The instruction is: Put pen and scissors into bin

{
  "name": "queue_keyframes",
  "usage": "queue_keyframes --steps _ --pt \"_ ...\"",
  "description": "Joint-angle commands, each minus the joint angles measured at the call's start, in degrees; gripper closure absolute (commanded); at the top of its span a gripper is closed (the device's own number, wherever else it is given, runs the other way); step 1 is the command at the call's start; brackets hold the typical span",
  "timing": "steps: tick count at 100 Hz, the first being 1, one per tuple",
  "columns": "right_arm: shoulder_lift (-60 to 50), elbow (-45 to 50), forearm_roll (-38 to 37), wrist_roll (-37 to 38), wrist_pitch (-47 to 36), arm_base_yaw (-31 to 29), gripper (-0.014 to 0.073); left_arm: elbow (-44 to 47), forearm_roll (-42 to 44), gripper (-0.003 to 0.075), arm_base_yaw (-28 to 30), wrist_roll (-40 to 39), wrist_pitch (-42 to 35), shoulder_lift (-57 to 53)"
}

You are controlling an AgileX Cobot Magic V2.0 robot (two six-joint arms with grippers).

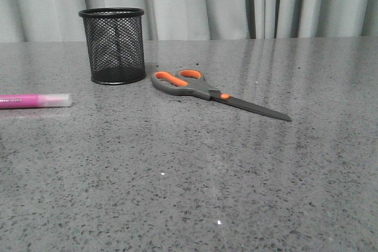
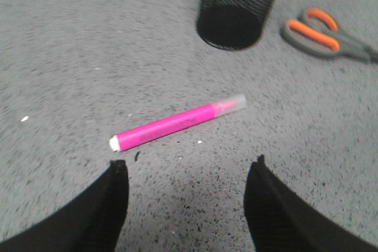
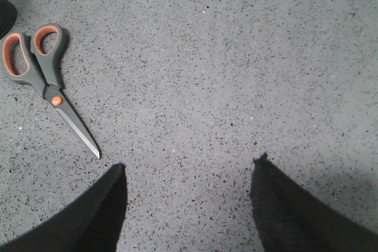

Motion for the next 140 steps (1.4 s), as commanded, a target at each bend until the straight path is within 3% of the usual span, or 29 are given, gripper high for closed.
queue_keyframes --steps 1,31,48,82,104,140 --pt "0.1 -2.1 0.9 -1.1 -2.8 -0.3 0.0181 -4.9 -3.8 0.0333 -0.4 8.9 0.1 5.2" --pt "0.1 -2.1 0.9 -2.0 -2.8 -0.3 0.0181 -17.5 -3.4 0.0333 -0.4 36.3 8.5 24.9" --pt "0.1 -2.1 0.9 -2.1 -2.8 -0.3 0.0181 -22.7 -3.3 0.0333 -0.4 48.0 13.7 33.7" --pt "0.1 -2.1 0.9 -2.3 -2.4 -0.3 0.0181 -28.2 -3.6 0.0333 -0.4 50.4 16.4 43.3" --pt "0.1 -2.1 0.9 -2.4 -2.4 -0.3 0.0181 -28.4 -4.2 0.0333 -0.4 57.4 18.7 45.3" --pt "0.1 -2.1 0.9 -2.4 -2.4 -0.3 0.0181 -28.5 -4.2 0.0345 -0.5 57.6 19.2 48.1"
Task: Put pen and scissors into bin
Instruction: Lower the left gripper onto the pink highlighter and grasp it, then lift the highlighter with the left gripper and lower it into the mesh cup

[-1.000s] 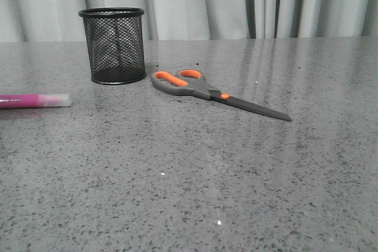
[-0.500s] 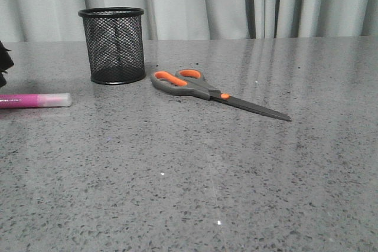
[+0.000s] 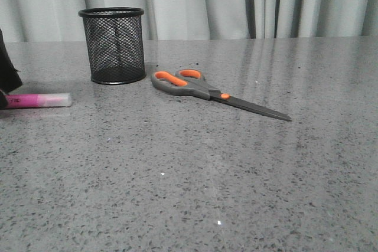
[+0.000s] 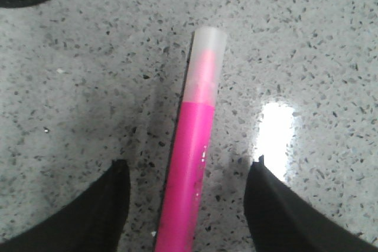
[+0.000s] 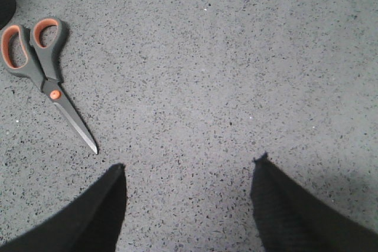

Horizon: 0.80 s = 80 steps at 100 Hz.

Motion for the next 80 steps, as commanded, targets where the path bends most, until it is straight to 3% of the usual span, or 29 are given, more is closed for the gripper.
queue_keyframes --steps 1,12,26,58,80 --pt "0.1 -2.1 0.9 -0.6 -2.8 -0.3 0.0181 -1.8 -2.7 0.0348 -0.4 0.2 0.6 -1.2" --pt "0.1 -2.1 0.9 -0.6 -2.8 -0.3 0.0181 -1.8 -2.7 0.0458 -0.4 0.2 0.7 -1.1" --pt "0.1 -2.1 0.9 -0.6 -2.8 -0.3 0.0181 -1.8 -1.8 0.0742 -0.4 -0.8 0.7 -1.1" --pt "0.1 -2.1 0.9 -0.6 -2.8 -0.3 0.0181 -5.7 -2.2 0.0739 -0.4 -6.2 2.5 -1.3" --pt "0.1 -2.1 0.9 -0.6 -2.7 -0.3 0.0181 -15.2 -16.1 0.0739 -0.2 -6.2 3.9 -5.2"
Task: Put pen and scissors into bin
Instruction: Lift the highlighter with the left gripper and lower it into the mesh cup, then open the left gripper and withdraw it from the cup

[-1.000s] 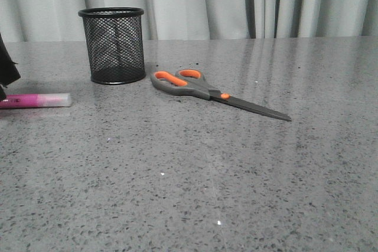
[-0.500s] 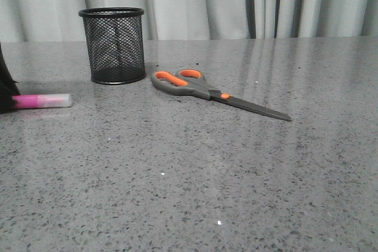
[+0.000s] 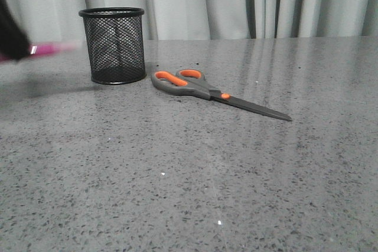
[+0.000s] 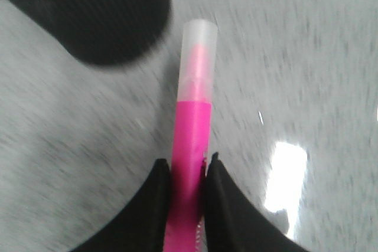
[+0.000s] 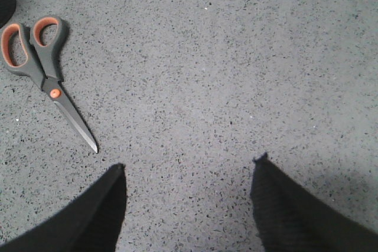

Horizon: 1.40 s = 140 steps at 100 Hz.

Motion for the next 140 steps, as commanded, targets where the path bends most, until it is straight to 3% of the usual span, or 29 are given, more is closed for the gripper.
queue_keyframes --steps 1,25,53,85,97,116,129,140 --pt "0.1 -2.1 0.9 -0.5 -2.8 -0.3 0.0181 -4.9 -9.9 0.0739 -0.1 -0.7 0.4 -4.4" --pt "0.1 -2.1 0.9 -0.5 -2.8 -0.3 0.0181 -8.0 -35.7 0.0739 -1.3 0.4 -6.3 -4.4" --pt "0.1 -2.1 0.9 -0.5 -2.5 -0.3 0.0181 -8.0 -36.7 0.0739 -8.7 1.3 -19.4 2.5" --pt "0.1 -2.1 0.9 -0.5 -1.9 -0.3 0.0181 -8.0 -36.8 0.0734 -9.9 1.3 -21.0 9.0" --pt "0.1 -2.1 0.9 -0.5 -1.9 -0.3 0.0181 -8.1 -36.8 0.0635 -9.9 1.3 -21.0 9.1" --pt "0.1 -2.1 0.9 -0.5 -1.9 -0.3 0.0181 -8.1 -37.0 0.0311 -9.9 1.3 -21.2 9.1" --pt "0.1 -2.1 0.9 -0.5 -1.9 -0.3 0.0181 -9.4 -37.1 0.0283 -8.7 1.3 -19.5 8.1" --pt "0.1 -2.1 0.9 -0.5 -2.4 -0.3 0.0181 -11.8 -37.1 0.0347 -6.0 0.5 -15.2 5.6"
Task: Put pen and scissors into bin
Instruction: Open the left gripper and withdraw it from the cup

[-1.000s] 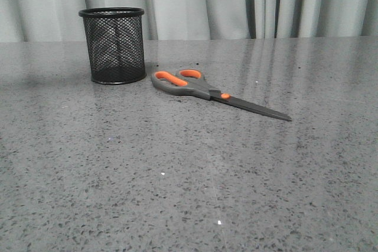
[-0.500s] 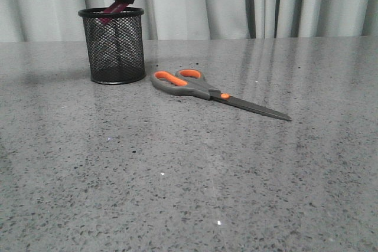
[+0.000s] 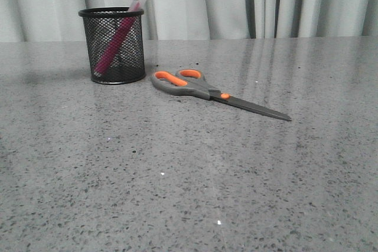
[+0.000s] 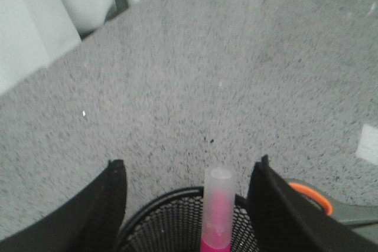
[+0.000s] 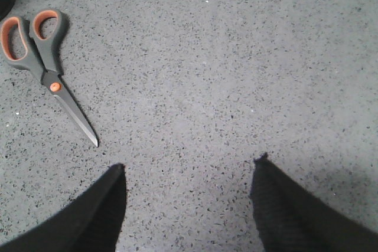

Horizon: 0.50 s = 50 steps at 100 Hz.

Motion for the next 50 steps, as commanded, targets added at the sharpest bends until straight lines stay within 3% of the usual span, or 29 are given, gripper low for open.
queue_keyframes --steps 1,8,18,29,50 --pt "0.1 -2.1 0.9 -0.5 -3.5 -0.3 0.0181 -3.7 -3.6 0.0355 2.1 -0.8 3.7 -6.0" --pt "0.1 -2.1 0.9 -0.5 -3.8 -0.3 0.0181 -4.0 -3.6 0.0475 4.2 -2.1 5.4 -9.0" --pt "0.2 -2.1 1.2 -0.5 -3.6 -0.3 0.0181 -4.0 -2.2 0.0741 7.6 -2.1 8.1 -13.6" --pt "0.3 -2.1 3.4 -1.0 -3.9 -0.3 0.0181 -3.9 -0.1 0.0740 10.3 -5.2 9.4 -18.6" --pt "4.5 -3.3 15.4 -15.2 -2.9 1.2 0.0181 1.4 3.0 0.0740 11.9 -7.6 4.3 -27.5"
